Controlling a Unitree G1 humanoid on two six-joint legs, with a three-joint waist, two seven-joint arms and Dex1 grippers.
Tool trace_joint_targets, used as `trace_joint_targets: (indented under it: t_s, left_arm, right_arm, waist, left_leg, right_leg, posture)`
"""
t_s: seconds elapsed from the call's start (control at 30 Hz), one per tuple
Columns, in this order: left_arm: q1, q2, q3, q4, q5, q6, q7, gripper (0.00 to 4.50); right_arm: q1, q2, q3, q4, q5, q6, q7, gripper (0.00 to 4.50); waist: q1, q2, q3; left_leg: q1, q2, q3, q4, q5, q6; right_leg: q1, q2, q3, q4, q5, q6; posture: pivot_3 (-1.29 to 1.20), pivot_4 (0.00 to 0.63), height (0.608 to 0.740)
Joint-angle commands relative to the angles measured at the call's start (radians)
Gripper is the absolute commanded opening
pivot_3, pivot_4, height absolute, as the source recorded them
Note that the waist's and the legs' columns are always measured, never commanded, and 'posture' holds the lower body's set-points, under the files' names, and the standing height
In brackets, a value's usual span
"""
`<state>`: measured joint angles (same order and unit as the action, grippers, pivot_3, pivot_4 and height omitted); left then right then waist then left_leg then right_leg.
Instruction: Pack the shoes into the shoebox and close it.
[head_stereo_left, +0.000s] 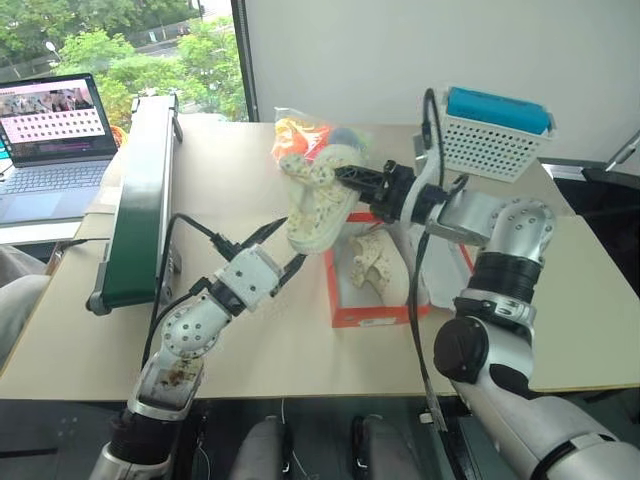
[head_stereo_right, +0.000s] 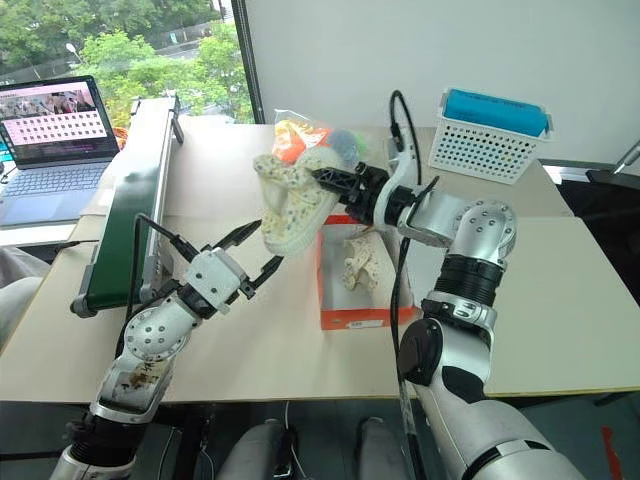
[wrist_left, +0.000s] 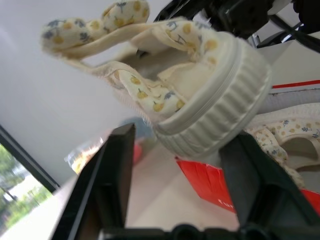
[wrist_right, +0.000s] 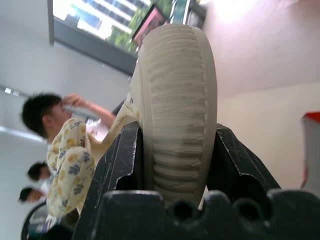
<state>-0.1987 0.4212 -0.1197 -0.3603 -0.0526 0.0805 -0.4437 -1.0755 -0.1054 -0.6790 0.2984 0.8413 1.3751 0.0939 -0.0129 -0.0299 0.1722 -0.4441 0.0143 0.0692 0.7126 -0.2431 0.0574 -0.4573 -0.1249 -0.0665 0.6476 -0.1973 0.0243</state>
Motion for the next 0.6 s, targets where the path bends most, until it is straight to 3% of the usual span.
trace_joint_targets:
  t_s: [0.03, 0.17, 0.27, 0.4, 0.6]
  left_arm:
    - [-0.019, -0.015, 0.053, -0.094, -0.146, 0.167, -0.030, 3.42]
    - [-0.048, 0.018, 0.148, -0.081, -0.436, 0.526, -0.102, 3.42]
    - [-0.055, 0.106, 0.195, -0.062, -0.608, 0.682, -0.239, 3.42]
    - [-0.072, 0.172, 0.189, -0.059, -0.654, 0.732, -0.299, 3.42]
    - [-0.087, 0.168, 0.162, -0.058, -0.648, 0.732, -0.296, 3.42]
  right_arm:
    - [0.007, -0.022, -0.037, -0.039, 0.026, -0.070, -0.040, 1.83]
    - [0.024, -0.115, 0.055, -0.057, -0.031, -0.056, -0.034, 1.83]
    - [0.006, -0.186, 0.138, -0.051, -0.039, 0.043, -0.005, 1.83]
    - [-0.028, -0.237, 0.229, -0.017, -0.049, 0.142, 0.025, 1.83]
    - [-0.031, -0.314, 0.496, 0.006, -0.141, 0.123, 0.144, 1.83]
  waist:
    - [0.000, 0.000, 0.000]
    - [-0.001, 0.001, 0.001]
    - [-0.004, 0.001, 0.001]
    - [-0.014, 0.002, 0.001]
    - [-0.011, 0.002, 0.001]
  left_leg:
    - [0.000, 0.000, 0.000, 0.000, 0.000, 0.000]
    - [0.000, 0.000, 0.000, 0.000, 0.000, 0.000]
    - [0.000, 0.000, 0.000, 0.000, 0.000, 0.000]
    - [0.001, 0.000, 0.000, -0.001, 0.000, 0.000]
    - [0.002, 0.000, 0.000, -0.001, 0.000, 0.000]
  right_leg:
    - [0.000, 0.000, 0.000, 0.000, 0.000, 0.000]
    - [0.000, 0.001, 0.001, 0.000, 0.000, 0.000]
    - [0.000, 0.001, 0.001, 0.000, 0.000, 0.000]
    - [0.000, 0.002, 0.003, 0.000, -0.001, 0.001]
    - [0.001, 0.002, 0.003, -0.001, -0.001, 0.000]
  posture:
    - [0.00, 0.150, 0.699]
    - [0.00, 0.150, 0.699]
    - [0.00, 0.150, 0.699]
    - [0.00, 0.150, 0.699]
    - [0.00, 0.150, 0.699]
